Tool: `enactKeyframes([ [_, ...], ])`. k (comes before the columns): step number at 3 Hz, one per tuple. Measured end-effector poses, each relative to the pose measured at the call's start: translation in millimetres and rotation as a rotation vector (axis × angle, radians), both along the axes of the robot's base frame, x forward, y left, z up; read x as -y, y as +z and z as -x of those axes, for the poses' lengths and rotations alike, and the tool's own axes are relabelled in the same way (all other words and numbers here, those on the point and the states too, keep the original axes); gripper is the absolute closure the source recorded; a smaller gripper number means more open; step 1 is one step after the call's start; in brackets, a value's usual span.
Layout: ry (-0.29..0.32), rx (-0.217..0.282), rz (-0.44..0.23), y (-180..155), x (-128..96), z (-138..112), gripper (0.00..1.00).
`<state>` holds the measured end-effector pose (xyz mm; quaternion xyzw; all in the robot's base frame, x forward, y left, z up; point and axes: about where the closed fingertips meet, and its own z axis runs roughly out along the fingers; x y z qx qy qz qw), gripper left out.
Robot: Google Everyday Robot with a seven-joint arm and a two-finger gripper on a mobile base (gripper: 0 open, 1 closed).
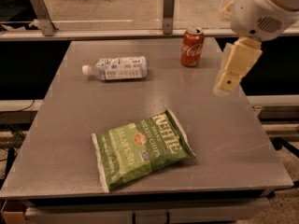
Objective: Pick blue plastic bottle
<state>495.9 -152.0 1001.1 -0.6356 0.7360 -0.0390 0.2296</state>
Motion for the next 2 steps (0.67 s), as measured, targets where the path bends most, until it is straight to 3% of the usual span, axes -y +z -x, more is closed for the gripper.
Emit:
enactKeyframes([
  [1, 0.044, 0.059, -0.024, 6, -50, -50, 0.0],
  [2, 0.057, 0.06, -0.08, -3, -100, -96, 0.0],
])
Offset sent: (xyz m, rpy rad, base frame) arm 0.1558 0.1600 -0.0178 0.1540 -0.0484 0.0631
